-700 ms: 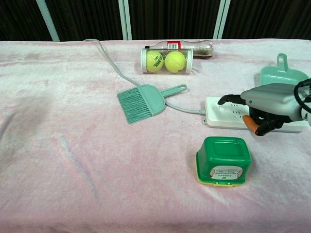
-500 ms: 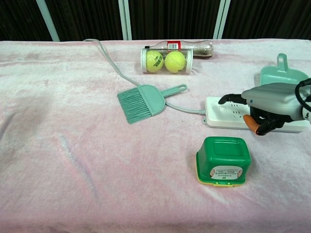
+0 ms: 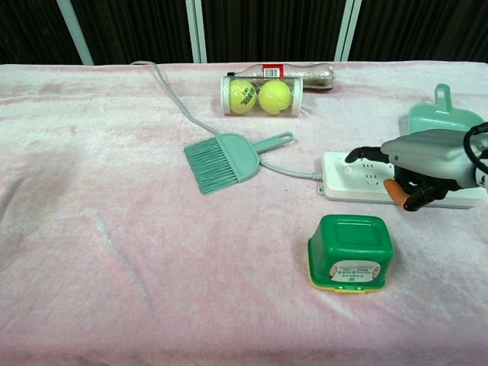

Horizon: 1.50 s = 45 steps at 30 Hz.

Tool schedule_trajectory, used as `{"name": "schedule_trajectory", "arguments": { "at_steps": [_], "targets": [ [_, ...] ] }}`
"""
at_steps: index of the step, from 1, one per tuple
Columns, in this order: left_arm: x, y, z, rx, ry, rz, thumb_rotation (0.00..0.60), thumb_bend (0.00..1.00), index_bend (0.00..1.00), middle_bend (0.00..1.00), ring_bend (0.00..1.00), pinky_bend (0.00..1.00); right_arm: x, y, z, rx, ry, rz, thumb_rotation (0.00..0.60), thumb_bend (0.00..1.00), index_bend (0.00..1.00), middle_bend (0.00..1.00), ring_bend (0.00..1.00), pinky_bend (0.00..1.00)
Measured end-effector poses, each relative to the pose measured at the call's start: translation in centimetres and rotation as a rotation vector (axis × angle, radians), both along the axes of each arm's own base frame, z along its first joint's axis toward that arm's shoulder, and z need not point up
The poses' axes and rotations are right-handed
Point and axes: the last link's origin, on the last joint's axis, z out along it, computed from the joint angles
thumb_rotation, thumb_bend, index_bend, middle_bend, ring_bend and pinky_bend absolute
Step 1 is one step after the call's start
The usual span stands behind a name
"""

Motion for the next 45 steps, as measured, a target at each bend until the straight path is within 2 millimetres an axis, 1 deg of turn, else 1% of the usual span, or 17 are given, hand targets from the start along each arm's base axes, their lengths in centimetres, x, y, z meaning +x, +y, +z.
{"name": "schedule_trajectory", "arguments": {
  "at_steps": [15,25,28,31,33,34,37,40,45],
  "targets": [
    [0.0,0.0,0.0,0.001,0.002,-0.003,0.600,0.26,0.19,0.10,0.05,0.01,-0.4,0.0,-0.4,0.009,0.011,-0.013,0.600,0.75,0.10,0.99,1.00,1.00],
    [0.0,0.1,0.1,-0.001,0.004,-0.001,0.600,0.26,0.19,0.10,0.05,0.01,-1.2,0.1,-0.8,0.022,0.036,-0.027,0.600,0.75,0.11,0.99,1.00,1.00],
    [0.0,0.1,0.1,0.000,0.004,-0.001,0.600,0.26,0.19,0.10,0.05,0.01,-1.5,0.2,-1.0,0.029,0.042,-0.032,0.600,0.75,0.17,0.99,1.00,1.00],
    [0.0,0.1,0.0,-0.004,0.007,0.000,0.600,0.26,0.19,0.10,0.05,0.01,-1.9,0.4,-1.2,0.038,0.061,-0.032,0.600,0.75,0.28,0.99,1.00,1.00],
    [0.0,0.1,0.0,-0.006,0.008,0.003,0.600,0.26,0.19,0.10,0.05,0.01,-2.2,0.4,-1.3,0.041,0.081,-0.031,0.600,0.75,0.32,0.99,1.00,1.00],
    [0.0,0.1,0.0,-0.006,0.008,0.003,0.600,0.26,0.19,0.10,0.05,0.01,-2.4,0.4,-1.4,0.042,0.094,-0.033,0.600,0.75,0.32,0.99,1.00,1.00],
    [0.0,0.1,0.0,-0.005,0.010,0.001,0.600,0.26,0.19,0.10,0.05,0.01,-2.7,0.4,-1.6,0.040,0.109,-0.042,0.600,0.75,0.32,0.99,1.00,1.00],
    [0.1,0.1,0.0,-0.005,0.006,0.001,0.600,0.26,0.19,0.10,0.05,0.01,-2.5,0.3,-1.5,0.036,0.104,-0.040,0.600,0.75,0.32,0.99,1.00,1.00],
    [0.1,0.1,0.0,-0.004,0.006,0.001,0.600,0.26,0.19,0.10,0.05,0.01,-1.6,0.1,-1.0,0.012,0.078,-0.019,0.600,0.75,0.24,0.99,1.00,1.00]
  ]
}}
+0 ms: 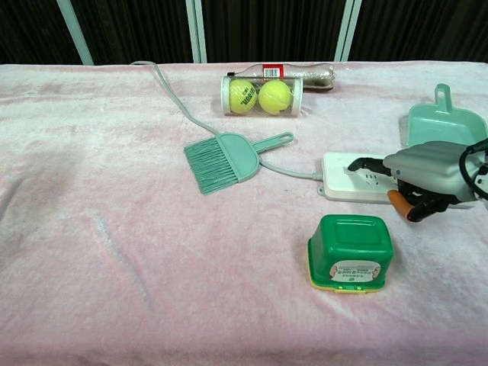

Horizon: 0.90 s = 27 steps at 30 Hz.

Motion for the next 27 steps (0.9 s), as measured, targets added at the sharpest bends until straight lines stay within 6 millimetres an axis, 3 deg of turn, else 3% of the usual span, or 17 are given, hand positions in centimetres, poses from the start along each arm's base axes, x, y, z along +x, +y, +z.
{"name": "schedule_trajectory", "arguments": {
  "at_steps": [7,11,14,16,19,23,27],
  "targets": [
    [0.0,0.0,0.1,0.000,0.001,0.001,0.600,0.26,0.19,0.10,0.05,0.01,1.8,-0.4,1.7,-0.056,-0.067,0.023,0.600,0.72,0.15,0.99,1.00,1.00],
    [0.0,-0.1,0.0,0.001,0.004,-0.003,0.600,0.26,0.19,0.10,0.05,0.01,2.6,-0.8,3.1,-0.106,-0.102,0.033,0.600,0.59,0.13,0.87,0.98,0.97],
    [0.0,-0.2,0.1,0.004,0.001,-0.005,0.600,0.26,0.19,0.10,0.05,0.01,3.0,-0.8,4.8,-0.154,-0.135,0.042,0.600,0.38,0.13,0.60,0.81,0.79],
    [-0.1,-0.2,0.2,0.005,-0.002,-0.003,0.600,0.26,0.19,0.10,0.05,0.01,3.2,-0.7,6.5,-0.201,-0.161,0.052,0.600,0.26,0.13,0.38,0.60,0.56],
    [-0.1,-0.2,0.2,0.006,-0.006,-0.002,0.600,0.26,0.19,0.10,0.05,0.01,3.0,0.1,9.1,-0.284,-0.200,0.074,0.600,0.16,0.12,0.20,0.40,0.33],
    [0.0,-0.3,0.2,0.009,-0.010,-0.008,0.600,0.26,0.19,0.10,0.05,0.01,1.8,2.4,12.7,-0.424,-0.241,0.131,0.600,0.09,0.11,0.08,0.27,0.22],
    [0.2,-0.2,0.2,0.013,-0.010,-0.021,0.600,0.26,0.19,0.10,0.05,0.01,-0.3,5.9,15.1,-0.537,-0.265,0.168,0.600,0.08,0.11,0.06,0.25,0.21]
  ]
}}
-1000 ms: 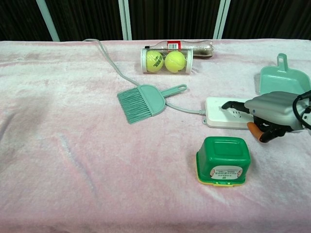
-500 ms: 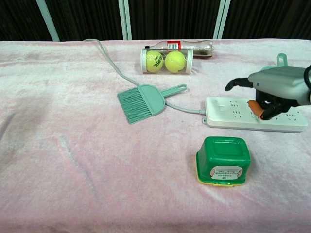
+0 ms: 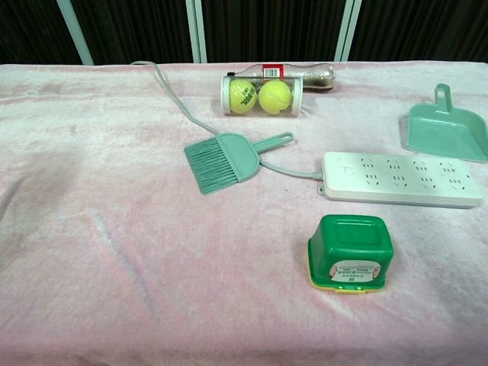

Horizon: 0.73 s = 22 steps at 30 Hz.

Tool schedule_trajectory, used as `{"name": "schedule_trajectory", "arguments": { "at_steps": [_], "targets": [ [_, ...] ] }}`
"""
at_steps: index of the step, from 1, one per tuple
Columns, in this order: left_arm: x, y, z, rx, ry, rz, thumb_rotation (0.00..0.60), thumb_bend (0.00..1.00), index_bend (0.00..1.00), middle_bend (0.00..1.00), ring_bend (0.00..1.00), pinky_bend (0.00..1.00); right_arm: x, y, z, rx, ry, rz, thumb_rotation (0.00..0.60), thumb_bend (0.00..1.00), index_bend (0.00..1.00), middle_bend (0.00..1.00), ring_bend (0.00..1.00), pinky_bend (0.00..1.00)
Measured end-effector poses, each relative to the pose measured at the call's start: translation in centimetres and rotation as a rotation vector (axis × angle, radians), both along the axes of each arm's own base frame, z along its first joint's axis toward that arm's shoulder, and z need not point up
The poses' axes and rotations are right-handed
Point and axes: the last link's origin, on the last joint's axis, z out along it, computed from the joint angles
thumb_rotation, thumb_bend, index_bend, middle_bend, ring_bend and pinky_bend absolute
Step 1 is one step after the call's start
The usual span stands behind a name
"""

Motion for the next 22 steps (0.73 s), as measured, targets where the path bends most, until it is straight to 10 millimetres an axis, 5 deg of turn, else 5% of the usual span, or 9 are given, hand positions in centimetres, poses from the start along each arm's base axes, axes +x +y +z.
{"name": "schedule_trajectory", "arguments": {
  "at_steps": [4,10,15,22],
  "targets": [
    [0.3,-0.1,-0.2,0.000,0.011,-0.032,0.600,0.26,0.19,0.10,0.05,0.01,-3.9,4.5,1.7,-0.093,0.005,-0.035,0.600,0.08,0.11,0.06,0.25,0.19],
    [0.5,-0.4,-0.2,0.007,0.013,-0.065,0.600,0.26,0.19,0.10,0.05,0.01,-8.8,7.0,1.6,-0.104,0.032,-0.079,0.600,0.08,0.11,0.06,0.25,0.17],
    [0.6,-0.7,-0.4,-0.002,0.013,-0.074,0.600,0.26,0.19,0.10,0.05,0.00,-11.2,7.4,1.4,-0.096,0.022,-0.110,0.600,0.08,0.10,0.07,0.25,0.17],
    [0.7,-1.3,-1.0,-0.031,0.041,-0.082,0.600,0.26,0.19,0.10,0.05,0.00,-11.8,6.0,1.7,-0.058,0.022,-0.133,0.600,0.08,0.10,0.07,0.25,0.18]
  ]
}}
